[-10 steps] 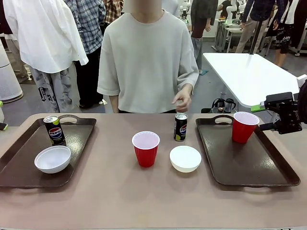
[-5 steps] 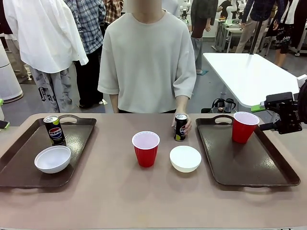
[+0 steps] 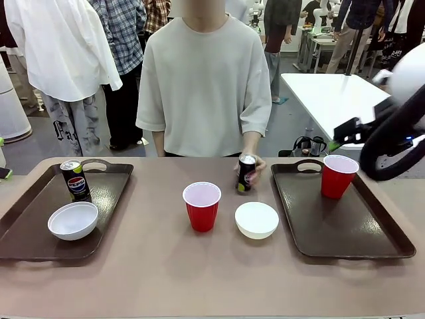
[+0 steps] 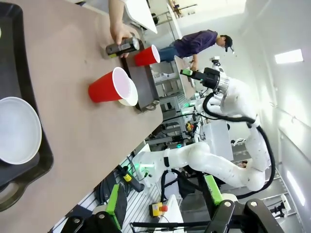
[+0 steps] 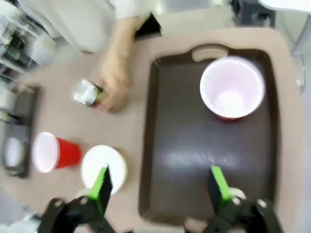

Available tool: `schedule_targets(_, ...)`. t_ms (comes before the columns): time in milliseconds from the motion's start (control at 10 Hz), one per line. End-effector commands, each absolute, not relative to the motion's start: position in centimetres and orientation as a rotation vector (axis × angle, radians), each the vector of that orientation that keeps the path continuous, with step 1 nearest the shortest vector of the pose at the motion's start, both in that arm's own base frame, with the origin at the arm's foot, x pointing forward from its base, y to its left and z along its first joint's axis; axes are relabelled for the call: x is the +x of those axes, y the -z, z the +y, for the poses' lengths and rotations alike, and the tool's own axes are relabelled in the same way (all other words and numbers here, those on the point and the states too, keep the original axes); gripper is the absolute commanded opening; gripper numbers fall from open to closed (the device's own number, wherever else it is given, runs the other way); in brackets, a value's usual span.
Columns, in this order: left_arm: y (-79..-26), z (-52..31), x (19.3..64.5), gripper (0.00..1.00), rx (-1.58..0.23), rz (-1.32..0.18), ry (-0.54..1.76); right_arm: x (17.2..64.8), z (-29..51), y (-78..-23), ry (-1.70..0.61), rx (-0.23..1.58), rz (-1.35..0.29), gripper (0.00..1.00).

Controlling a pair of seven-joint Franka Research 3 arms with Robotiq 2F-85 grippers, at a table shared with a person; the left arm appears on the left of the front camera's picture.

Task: Prepare tableware on both trays.
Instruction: Pick up a Picnic Bowl from the table and place it on a Handle tray.

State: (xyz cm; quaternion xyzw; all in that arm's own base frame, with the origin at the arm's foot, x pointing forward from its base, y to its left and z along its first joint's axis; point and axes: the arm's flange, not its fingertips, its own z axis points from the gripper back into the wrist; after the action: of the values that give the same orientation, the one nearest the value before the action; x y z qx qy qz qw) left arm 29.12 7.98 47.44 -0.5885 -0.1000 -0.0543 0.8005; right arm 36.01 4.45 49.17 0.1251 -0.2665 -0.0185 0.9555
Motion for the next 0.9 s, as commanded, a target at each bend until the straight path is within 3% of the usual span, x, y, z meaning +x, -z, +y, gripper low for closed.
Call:
schedule_targets(0, -47.5, 8.1, 29.3, 0.83, -1.28, -0.239, 0.135, 36.6, 7.0, -48.9, 0.031, 0.114, -0.371, 1.0)
schedule_targets(500, -47.5, 8.1, 29.3, 0.83, -1.28, -0.239, 0.135, 37.0, 11.5, -47.1, -0.162, 0.173, -0.114, 1.0)
schedule_targets(600, -47.5, 8.1, 29.3, 0.83, -1.28, -0.239, 0.135, 37.5, 10.6, -46.3, -0.057, 0.099, -0.216, 1.0)
schedule_targets(800, -47.5, 8.1, 29.3, 0.83, -1.28, -0.239, 0.135, 37.5, 10.6, -46.3, -0.057, 0.099, -0.216, 1.0)
